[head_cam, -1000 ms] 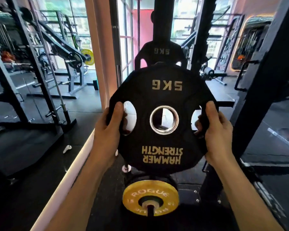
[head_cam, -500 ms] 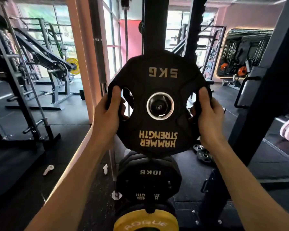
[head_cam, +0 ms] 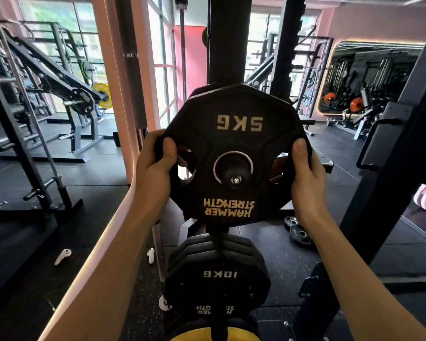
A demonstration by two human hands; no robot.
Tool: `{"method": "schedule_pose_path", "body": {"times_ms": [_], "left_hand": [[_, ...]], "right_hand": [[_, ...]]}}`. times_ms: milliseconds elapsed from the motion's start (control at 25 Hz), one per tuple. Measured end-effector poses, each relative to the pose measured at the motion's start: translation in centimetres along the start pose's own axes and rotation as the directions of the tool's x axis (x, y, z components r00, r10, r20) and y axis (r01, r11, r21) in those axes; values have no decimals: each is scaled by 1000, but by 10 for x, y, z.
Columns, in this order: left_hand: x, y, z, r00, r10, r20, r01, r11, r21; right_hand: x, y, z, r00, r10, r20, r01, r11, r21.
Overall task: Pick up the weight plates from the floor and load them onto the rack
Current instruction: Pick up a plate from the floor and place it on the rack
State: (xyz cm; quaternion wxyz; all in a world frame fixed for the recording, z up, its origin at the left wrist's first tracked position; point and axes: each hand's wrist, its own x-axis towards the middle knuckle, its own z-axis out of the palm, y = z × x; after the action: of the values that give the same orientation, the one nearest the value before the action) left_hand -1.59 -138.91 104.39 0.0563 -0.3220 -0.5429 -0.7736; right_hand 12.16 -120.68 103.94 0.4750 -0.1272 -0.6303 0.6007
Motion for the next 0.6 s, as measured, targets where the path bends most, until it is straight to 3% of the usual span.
{"method": "schedule_pose_path", "body": {"times_ms": [200, 600], "left_hand": [[23, -18, 4, 1000, 0, 1, 1, 996, -94], [70, -50, 17, 999, 11, -43, -11, 1000, -6]], "right_hand": [[25, 12, 3, 999, -1, 35, 0, 1000, 29], [74, 43, 15, 995, 48, 91, -47, 999, -13]]}}
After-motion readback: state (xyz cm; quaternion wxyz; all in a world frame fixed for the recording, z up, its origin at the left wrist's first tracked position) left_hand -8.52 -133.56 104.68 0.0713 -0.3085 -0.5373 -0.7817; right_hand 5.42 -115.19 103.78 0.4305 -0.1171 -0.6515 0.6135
